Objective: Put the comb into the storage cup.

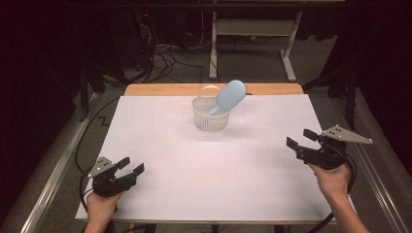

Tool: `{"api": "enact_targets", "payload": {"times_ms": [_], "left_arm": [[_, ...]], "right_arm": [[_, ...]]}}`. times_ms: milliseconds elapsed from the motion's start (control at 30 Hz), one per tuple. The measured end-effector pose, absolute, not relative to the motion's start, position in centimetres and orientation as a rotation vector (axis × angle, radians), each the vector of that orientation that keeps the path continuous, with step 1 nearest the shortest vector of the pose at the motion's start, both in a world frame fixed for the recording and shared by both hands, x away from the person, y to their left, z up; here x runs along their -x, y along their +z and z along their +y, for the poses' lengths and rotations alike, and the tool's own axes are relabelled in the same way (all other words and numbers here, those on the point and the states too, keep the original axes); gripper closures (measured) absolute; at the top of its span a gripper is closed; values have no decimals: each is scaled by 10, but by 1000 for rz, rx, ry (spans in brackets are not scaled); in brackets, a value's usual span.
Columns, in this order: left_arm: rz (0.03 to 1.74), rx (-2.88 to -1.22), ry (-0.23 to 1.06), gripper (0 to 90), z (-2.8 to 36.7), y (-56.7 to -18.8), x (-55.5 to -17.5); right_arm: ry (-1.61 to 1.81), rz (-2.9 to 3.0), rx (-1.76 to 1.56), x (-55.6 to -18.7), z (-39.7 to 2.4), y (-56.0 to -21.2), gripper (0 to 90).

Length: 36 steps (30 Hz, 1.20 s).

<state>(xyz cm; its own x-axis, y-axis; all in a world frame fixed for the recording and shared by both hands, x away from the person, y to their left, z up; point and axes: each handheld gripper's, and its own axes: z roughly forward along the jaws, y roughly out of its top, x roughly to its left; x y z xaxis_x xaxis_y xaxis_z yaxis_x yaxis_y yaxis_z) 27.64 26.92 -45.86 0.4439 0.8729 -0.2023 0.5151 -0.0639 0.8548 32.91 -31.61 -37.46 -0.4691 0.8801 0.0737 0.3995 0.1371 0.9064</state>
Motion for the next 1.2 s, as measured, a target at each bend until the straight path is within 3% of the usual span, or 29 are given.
{"api": "enact_targets", "payload": {"times_ms": [1200], "left_arm": [[1202,-1717,464,344,270,-458,-275]], "right_arm": [[1362,1914,-1231,-304,-320,-388,264]]}}
